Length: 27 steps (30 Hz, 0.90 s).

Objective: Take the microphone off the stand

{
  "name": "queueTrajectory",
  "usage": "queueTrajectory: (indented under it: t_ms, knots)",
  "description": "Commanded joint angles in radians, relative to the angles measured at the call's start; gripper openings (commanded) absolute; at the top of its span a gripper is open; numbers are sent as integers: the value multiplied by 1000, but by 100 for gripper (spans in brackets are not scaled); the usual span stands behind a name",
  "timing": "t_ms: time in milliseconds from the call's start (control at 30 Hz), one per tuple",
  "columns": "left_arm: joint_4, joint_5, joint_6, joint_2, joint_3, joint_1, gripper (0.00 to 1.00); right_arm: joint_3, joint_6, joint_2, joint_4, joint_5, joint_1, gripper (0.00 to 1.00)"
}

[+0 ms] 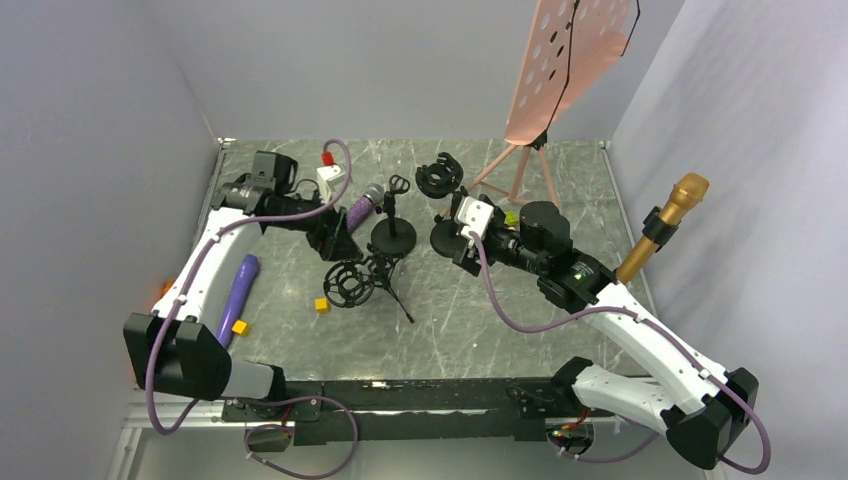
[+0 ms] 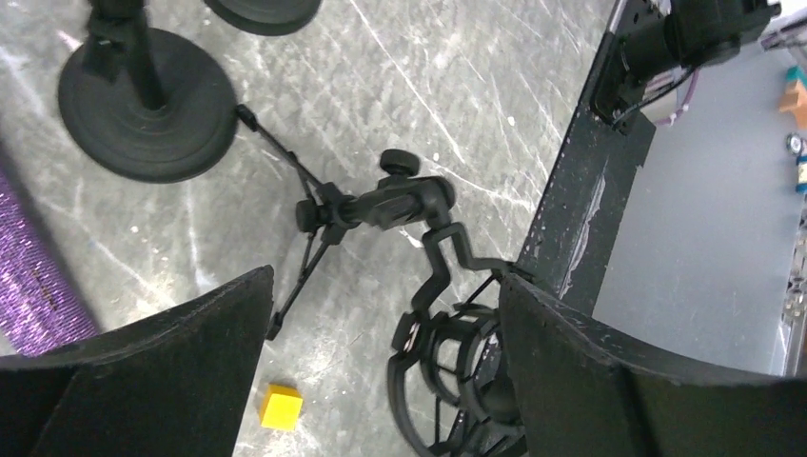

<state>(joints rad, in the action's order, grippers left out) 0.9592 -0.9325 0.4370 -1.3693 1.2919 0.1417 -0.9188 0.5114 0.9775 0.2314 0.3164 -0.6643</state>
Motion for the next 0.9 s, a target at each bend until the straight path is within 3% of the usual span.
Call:
queueTrajectory:
  t_ms: [0,167,533,867]
  knots:
    - [-59,56,-72,6,-14,103,94,6,-13,-15,-30,16,3,79]
    - [-96,66,-182,-68,-15,147,94,11,-7,-22,-21,9,6,79]
    - [-176,176,-198,-142,-44,263,81,20,-10,-24,-21,18,19,79]
    - [-78,289,-26,-138,-4,294,51,26,13,-40,-11,3,30,79]
